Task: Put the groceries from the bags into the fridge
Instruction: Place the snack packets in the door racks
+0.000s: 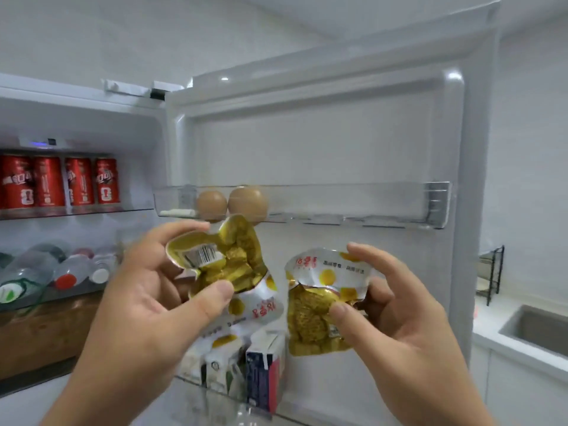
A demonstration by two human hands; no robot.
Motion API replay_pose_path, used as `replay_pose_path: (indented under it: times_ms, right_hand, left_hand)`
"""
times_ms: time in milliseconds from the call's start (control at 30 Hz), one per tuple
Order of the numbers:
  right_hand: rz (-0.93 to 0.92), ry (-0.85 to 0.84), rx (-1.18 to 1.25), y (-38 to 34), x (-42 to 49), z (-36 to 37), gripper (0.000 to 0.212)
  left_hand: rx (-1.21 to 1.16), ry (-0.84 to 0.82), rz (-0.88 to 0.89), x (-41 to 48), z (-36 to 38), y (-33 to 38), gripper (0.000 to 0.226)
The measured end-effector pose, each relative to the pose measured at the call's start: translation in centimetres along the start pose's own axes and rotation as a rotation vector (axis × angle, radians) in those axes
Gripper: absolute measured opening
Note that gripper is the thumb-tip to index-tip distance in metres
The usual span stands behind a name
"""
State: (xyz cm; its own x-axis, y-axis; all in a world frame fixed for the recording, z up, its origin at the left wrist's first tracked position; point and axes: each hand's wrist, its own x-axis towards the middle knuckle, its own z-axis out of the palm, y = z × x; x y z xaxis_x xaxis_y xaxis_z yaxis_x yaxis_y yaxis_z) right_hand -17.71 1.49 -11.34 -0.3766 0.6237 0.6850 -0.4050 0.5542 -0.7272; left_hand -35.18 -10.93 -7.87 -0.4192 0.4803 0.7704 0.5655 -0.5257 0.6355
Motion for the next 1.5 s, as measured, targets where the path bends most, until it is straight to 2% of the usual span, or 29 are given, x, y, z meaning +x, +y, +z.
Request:
replay_pose_path:
  times_ms: [100,167,300,467,633,867,967,1033,1133,1267,1500]
  right_hand:
    - [-0.187,0.042,-0.072,-4.3,2.3,-0.6,0.046]
    - [-0.277,0.081,-0.125,-7.1,3.8,-0.8,0.041]
    - [-0.364,0.219,-0.374,-11.7,7.5,-1.3,0.043]
    - [-0.314,0.326,-0.637,-13.8,11.5,-2.4,0.042]
    - [-0.176,0.303,-0.760,-13.6,12.6,-3.4,0.042]
    - [-0.006,0.238,-0.728,-13.5,12.7,-5.8,0.039]
    - [-0.018,0.251,-0.649,-14.1,12.4,-6.8,0.037]
    - [-0.009,0.195,-0.624,-14.3,12.3,-7.0,0.038]
    - [0.040,0.100,-0.629,-13.9,12.4,-6.8,0.038]
    - [0.038,0.092,-0.660,-13.6,12.9,-6.5,0.038]
    - [0.050,0.057,-1.078,-12.6,13.5,-6.0,0.043]
  left_hand:
    - [-0.134,-0.070,0.187,4.8,0.7,2.4,0.042]
    - [-0.142,-0.088,0.269,8.0,1.1,3.7,0.044]
    - [-0.126,-0.138,0.269,13.9,2.2,5.4,0.036]
    - [-0.055,-0.301,0.178,18.4,4.8,5.0,0.038]
    - [0.064,-0.399,0.183,18.9,6.9,3.8,0.029]
    - [0.150,-0.573,0.099,19.1,9.8,3.1,0.021]
    - [0.122,-0.602,0.030,19.3,11.0,3.0,0.025]
    - [0.076,-0.642,-0.008,19.2,11.7,3.3,0.025]
    - [0.011,-0.682,-0.056,19.0,12.8,3.7,0.020]
    - [-0.015,-0.721,-0.091,19.2,13.6,3.9,0.014]
    - [-0.052,-0.787,-0.166,19.6,13.8,3.0,0.029]
